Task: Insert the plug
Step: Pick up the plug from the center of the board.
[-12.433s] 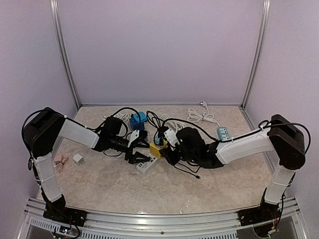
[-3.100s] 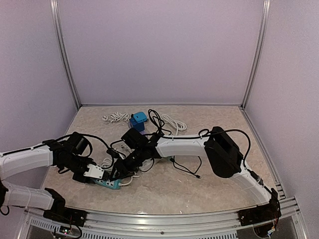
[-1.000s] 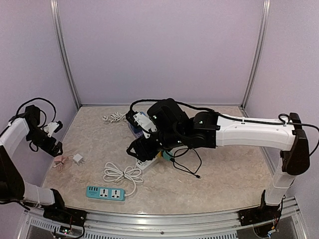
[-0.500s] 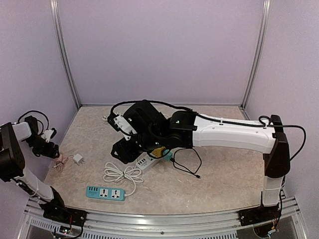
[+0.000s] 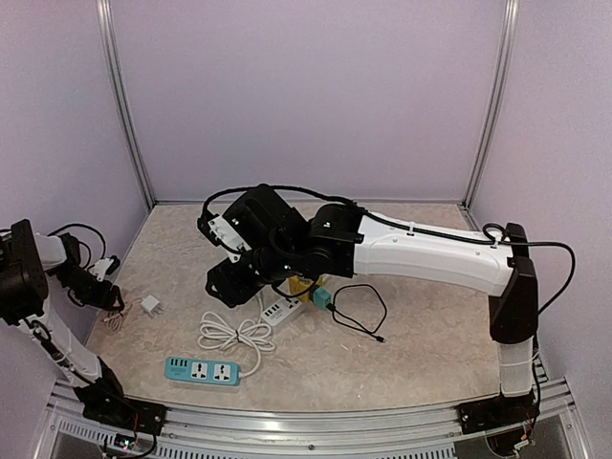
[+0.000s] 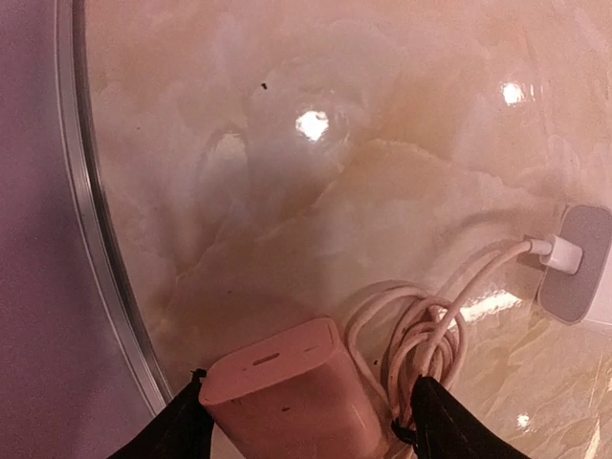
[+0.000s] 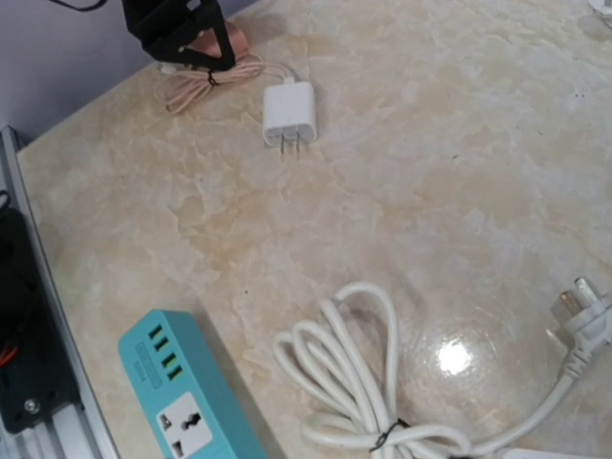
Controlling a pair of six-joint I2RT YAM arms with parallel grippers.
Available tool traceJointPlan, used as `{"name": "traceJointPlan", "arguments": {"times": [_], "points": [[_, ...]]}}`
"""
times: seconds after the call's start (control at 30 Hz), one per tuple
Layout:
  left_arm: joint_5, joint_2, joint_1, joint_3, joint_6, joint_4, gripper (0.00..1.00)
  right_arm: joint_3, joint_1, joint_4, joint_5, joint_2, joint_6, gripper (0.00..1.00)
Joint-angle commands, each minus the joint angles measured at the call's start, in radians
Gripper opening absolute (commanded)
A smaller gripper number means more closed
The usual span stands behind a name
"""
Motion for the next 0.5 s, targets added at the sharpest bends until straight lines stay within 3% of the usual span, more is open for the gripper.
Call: {"name": "traceJointPlan", "arguments": {"times": [0.0, 0.3, 0.4, 0.47], "points": [[0.091, 0.029, 0.001, -0.001, 0.092, -0.028, 0.65, 0.063, 0.007, -0.067, 0.005, 0.049, -0.014, 0.60], [0.118, -0.007, -0.028, -0.036, 0.185, -0.008, 0.52, 0.085, 0.006, -0.072, 0.008, 0.059, -0.033, 0.60], [0.125, -0.037, -0.056, -0.065, 0.257, -0.024, 0.53, 0.091, 0.006, -0.073, 0.004, 0.062, -0.037, 0.60], [0.107, -0.057, -0.063, -0.074, 0.266, -0.014, 0.59, 0.091, 0.006, -0.075, 0.005, 0.062, -0.039, 0.60]]}}
